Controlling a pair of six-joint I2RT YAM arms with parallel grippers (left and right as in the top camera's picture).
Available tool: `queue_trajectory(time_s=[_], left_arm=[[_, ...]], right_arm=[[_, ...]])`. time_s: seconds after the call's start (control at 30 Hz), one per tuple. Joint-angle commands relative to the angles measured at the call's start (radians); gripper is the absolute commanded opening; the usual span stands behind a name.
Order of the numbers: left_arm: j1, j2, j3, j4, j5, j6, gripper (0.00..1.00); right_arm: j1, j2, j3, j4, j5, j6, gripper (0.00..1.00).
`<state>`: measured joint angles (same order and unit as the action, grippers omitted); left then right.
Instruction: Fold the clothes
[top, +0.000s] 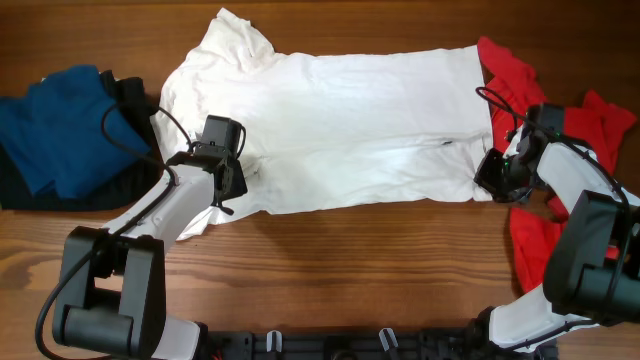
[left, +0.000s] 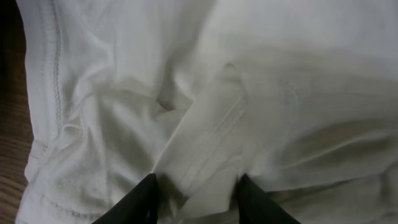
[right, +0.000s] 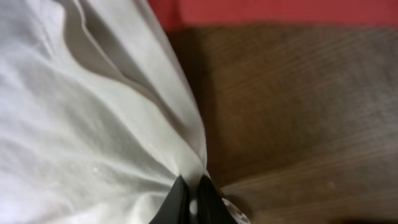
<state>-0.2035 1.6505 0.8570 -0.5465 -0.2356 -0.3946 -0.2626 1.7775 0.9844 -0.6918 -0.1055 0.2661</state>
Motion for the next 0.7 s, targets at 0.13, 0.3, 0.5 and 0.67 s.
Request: queue_trajectory(time_s=[0.13, 0.3, 0.5, 0.67], left_arm=[[0.004, -0.018, -0.066, -0.033, -0.013, -0.018, 0.30], [0.004, -0.018, -0.066, -0.121, -0.080, -0.067, 0.15], [0.004, -0.018, -0.066, -0.200, -0.080, -0.117, 0.04], [0.004, -0.027, -0.066, -0.249, -0.080, -0.146, 0.04]], right_arm=[[0.000, 0.014, -0.028, -0.151, 0.315, 0.181, 0.04], [0.000, 0.014, -0.028, -0.184, 0.351, 0.195, 0.04], [0.000, 0.014, -0.028, -0.229, 0.375, 0.205, 0.04], [0.000, 0.014, -0.028, -0.254, 0.375, 0.206, 0.04]])
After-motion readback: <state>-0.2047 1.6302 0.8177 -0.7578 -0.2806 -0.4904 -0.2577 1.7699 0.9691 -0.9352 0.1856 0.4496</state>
